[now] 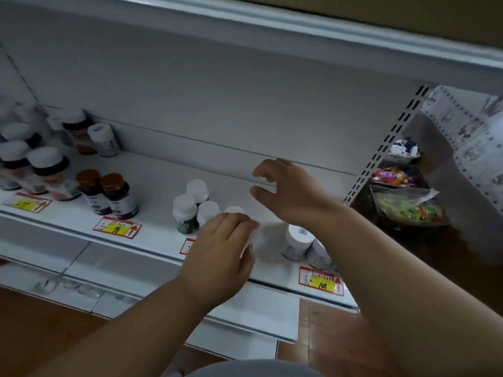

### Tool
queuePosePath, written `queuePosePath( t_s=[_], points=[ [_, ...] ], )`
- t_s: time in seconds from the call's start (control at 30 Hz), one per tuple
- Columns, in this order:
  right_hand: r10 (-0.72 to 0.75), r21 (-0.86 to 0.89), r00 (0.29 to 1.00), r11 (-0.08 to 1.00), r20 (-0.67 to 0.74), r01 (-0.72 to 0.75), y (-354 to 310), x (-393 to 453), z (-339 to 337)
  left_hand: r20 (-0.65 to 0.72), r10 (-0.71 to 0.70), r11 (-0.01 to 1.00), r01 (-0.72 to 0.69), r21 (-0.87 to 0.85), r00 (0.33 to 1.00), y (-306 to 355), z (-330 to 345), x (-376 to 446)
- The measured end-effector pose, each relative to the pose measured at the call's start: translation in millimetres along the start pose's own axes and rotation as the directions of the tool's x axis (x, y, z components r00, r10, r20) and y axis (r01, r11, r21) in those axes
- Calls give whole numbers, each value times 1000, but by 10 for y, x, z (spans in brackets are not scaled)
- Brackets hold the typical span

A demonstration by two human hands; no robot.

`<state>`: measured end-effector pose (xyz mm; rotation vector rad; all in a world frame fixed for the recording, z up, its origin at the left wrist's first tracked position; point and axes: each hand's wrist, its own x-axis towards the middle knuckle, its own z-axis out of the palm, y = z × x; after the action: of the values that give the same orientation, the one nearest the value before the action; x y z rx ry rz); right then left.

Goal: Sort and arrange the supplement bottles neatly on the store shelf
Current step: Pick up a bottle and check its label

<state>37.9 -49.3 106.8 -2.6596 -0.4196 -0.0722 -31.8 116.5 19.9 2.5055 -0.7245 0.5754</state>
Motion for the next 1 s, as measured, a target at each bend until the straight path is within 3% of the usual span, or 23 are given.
queuePosePath(
  t_s=[0.27, 0.4, 0.53, 0.7, 0.87, 1.0],
  points=[
    [-153, 62, 986, 986, -71, 158, -1536, 477, 715, -59, -257, 966, 257, -5, 965, -1248, -904, -626],
    [-160, 217, 981, 959, -108, 180, -2430, 822, 1141, -91, -355, 934, 356, 1, 931, -2003, -1543, -957],
    [-116, 253, 985, 957, -125, 145, -3022, 1139, 1409, -86, -369, 928, 372, 23, 926, -2562, -2020, -1051],
    [-32, 160, 995, 986, -92, 47, -3151, 1670, 1523, -101, -367, 929, 369, 7, 925, -3005, -2154, -861],
    [35, 100, 996, 995, -77, -27, -2881, 2488, 1773, -50, -369, 928, 371, 24, 928, -3448, -2088, -635],
    [104, -3, 994, 995, 29, -104, -2696, 3222, 2088, -41, -337, 939, 339, 61, 940, -3736, -2148, -470]
  ],
)
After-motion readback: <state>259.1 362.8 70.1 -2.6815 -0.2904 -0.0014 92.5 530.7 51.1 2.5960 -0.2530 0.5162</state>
